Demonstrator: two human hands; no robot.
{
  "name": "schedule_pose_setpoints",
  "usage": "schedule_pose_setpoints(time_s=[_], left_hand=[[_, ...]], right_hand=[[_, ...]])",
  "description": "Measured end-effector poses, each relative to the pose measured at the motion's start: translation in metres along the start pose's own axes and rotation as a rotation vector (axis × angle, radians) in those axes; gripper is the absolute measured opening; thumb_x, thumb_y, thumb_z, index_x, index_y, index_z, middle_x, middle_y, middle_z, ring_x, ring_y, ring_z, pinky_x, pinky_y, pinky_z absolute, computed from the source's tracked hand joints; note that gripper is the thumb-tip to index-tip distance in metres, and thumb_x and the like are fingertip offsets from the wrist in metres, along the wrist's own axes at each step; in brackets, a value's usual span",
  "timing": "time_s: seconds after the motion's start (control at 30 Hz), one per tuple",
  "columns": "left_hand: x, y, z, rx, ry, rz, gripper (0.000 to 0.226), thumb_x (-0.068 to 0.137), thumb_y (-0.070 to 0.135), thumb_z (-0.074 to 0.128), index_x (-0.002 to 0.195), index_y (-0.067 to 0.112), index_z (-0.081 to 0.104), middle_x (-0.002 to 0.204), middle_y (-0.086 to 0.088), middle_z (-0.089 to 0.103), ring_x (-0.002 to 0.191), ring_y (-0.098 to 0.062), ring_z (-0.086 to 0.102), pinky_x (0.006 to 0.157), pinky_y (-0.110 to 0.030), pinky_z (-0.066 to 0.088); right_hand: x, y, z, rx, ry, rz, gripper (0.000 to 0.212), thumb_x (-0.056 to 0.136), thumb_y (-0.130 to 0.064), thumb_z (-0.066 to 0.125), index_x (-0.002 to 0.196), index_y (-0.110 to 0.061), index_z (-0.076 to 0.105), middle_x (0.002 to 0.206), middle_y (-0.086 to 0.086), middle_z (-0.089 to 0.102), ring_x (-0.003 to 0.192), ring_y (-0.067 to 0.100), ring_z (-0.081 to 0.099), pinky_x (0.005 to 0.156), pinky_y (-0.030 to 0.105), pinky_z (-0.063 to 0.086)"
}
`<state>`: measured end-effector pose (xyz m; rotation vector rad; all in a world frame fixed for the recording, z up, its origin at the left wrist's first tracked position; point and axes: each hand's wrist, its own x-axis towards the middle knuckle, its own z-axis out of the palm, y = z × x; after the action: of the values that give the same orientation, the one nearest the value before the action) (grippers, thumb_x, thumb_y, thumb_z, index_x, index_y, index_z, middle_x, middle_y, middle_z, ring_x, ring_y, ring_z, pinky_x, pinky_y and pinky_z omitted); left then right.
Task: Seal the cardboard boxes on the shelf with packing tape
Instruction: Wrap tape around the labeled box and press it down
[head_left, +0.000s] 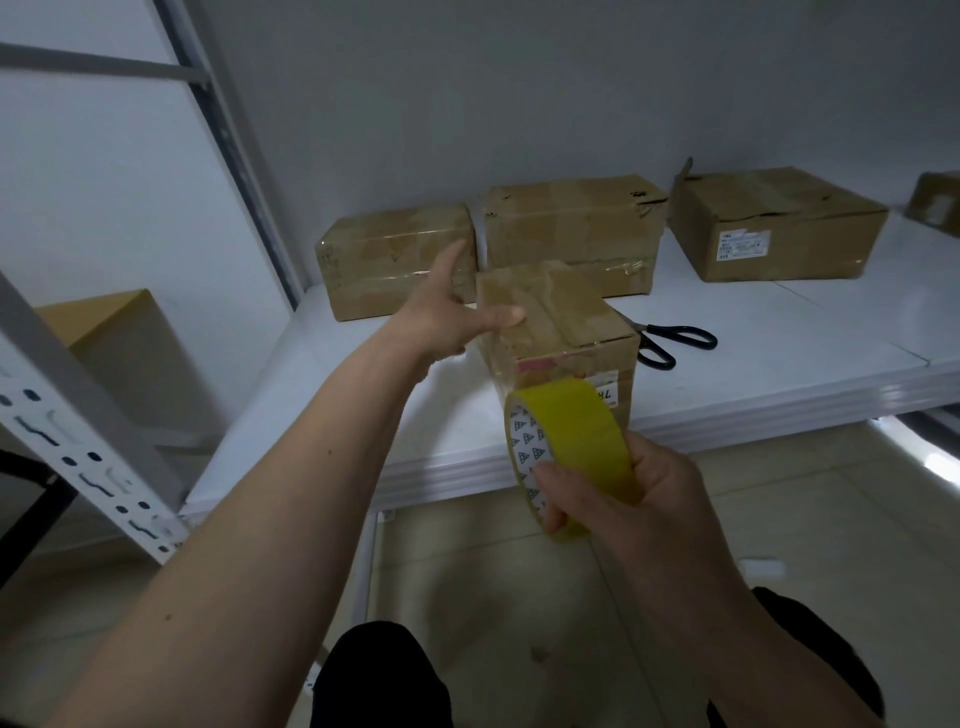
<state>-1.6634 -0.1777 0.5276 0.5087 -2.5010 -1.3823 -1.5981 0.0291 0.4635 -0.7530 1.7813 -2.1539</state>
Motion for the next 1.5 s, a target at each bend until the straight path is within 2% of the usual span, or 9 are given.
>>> schedule_pose_setpoints(time_s=[0.1, 0.2, 0.3, 0.43, 0.7, 0.93, 1.1, 1.37, 1.5], left_hand=[[0.008, -0.011, 0.007, -0.016, 0.216, -0.027, 0.089, 0.084, 0.029, 0.078, 0.154, 0.031, 0.023, 0.148, -0.011, 0.043, 0.126, -0.026, 0.05, 0.089, -0.039, 0.053], [-0.002, -0.017, 0.007, 0.075, 0.542, 0.309, 0.047, 0.089, 0.016, 0.069, 0.134, 0.017, 0.055, 0.125, -0.001, 0.059, 0.11, -0.013, 0.057, 0.099, -0.037, 0.049], [-0.025, -0.026, 0.01, 0.113, 0.333, 0.625, 0.02, 0.096, 0.015, 0.062, 0.112, 0.01, 0.074, 0.111, 0.003, 0.071, 0.107, -0.007, 0.063, 0.099, -0.028, 0.048], [-0.037, -0.043, 0.016, 0.33, 0.042, 0.694, 0.039, 0.102, 0.027, 0.045, 0.132, 0.008, 0.062, 0.136, 0.001, 0.059, 0.134, -0.006, 0.043, 0.114, -0.013, 0.027], [-0.041, -0.039, 0.021, 0.374, 0.037, 0.506, 0.064, 0.089, 0.056, 0.046, 0.144, 0.022, 0.051, 0.151, 0.007, 0.045, 0.141, -0.007, 0.032, 0.115, -0.039, 0.034], [-0.043, -0.036, 0.031, 0.181, 0.04, 0.457, 0.042, 0.096, 0.028, 0.063, 0.137, 0.019, 0.058, 0.146, 0.006, 0.048, 0.14, -0.008, 0.031, 0.114, -0.018, 0.02], [-0.041, -0.039, 0.029, 0.104, 0.01, 0.428, 0.055, 0.084, 0.032, 0.076, 0.136, 0.022, 0.059, 0.139, 0.013, 0.047, 0.141, -0.007, 0.03, 0.113, -0.046, 0.038], [-0.039, -0.046, 0.037, 0.205, 0.049, 0.475, 0.074, 0.073, 0.027, 0.086, 0.139, 0.019, 0.052, 0.147, 0.004, 0.043, 0.143, -0.012, 0.026, 0.11, -0.05, 0.04], [-0.047, -0.042, 0.043, 0.274, 0.03, 0.461, 0.09, 0.066, 0.024, 0.09, 0.144, 0.019, 0.044, 0.155, 0.001, 0.035, 0.148, -0.013, 0.017, 0.113, -0.051, 0.036]], right_hand=[[0.0, 0.001, 0.002, -0.006, -0.003, 0.008, 0.014, 0.067, -0.028, 0.072, 0.056, -0.02, 0.067, 0.061, 0.009, 0.067, 0.062, 0.019, 0.064, 0.063, 0.027, 0.055], [-0.001, 0.002, 0.004, 0.004, -0.002, 0.001, 0.015, 0.067, -0.026, 0.072, 0.055, -0.019, 0.066, 0.058, 0.007, 0.065, 0.059, 0.015, 0.062, 0.062, 0.025, 0.054], [0.0, 0.004, 0.0, 0.01, 0.004, -0.005, 0.016, 0.068, -0.025, 0.072, 0.056, -0.018, 0.065, 0.057, 0.007, 0.065, 0.059, 0.013, 0.062, 0.061, 0.021, 0.053], [0.001, 0.008, 0.001, 0.007, 0.021, -0.02, 0.022, 0.067, -0.024, 0.083, 0.058, -0.015, 0.065, 0.057, 0.008, 0.065, 0.057, 0.012, 0.061, 0.06, 0.02, 0.052], [0.002, 0.024, -0.003, 0.002, 0.051, -0.056, 0.04, 0.087, -0.035, 0.059, 0.062, -0.004, 0.064, 0.056, 0.012, 0.063, 0.056, 0.015, 0.06, 0.061, 0.015, 0.049], [-0.003, 0.043, -0.007, 0.027, 0.087, 0.04, 0.038, 0.081, -0.035, 0.055, 0.064, -0.003, 0.066, 0.055, 0.012, 0.063, 0.057, 0.018, 0.06, 0.062, 0.021, 0.05], [-0.002, 0.047, -0.003, 0.054, 0.084, 0.039, 0.035, 0.083, -0.034, 0.056, 0.066, -0.005, 0.067, 0.055, 0.009, 0.064, 0.056, 0.017, 0.06, 0.061, 0.023, 0.05], [0.0, 0.052, -0.007, 0.04, 0.095, 0.132, 0.037, 0.083, -0.036, 0.059, 0.056, -0.013, 0.068, 0.056, 0.014, 0.063, 0.055, 0.021, 0.059, 0.055, 0.024, 0.049], [-0.011, 0.06, -0.011, 0.067, 0.11, 0.217, 0.049, 0.075, -0.045, 0.067, 0.063, 0.002, 0.065, 0.062, 0.023, 0.064, 0.059, 0.026, 0.059, 0.053, 0.023, 0.049]])
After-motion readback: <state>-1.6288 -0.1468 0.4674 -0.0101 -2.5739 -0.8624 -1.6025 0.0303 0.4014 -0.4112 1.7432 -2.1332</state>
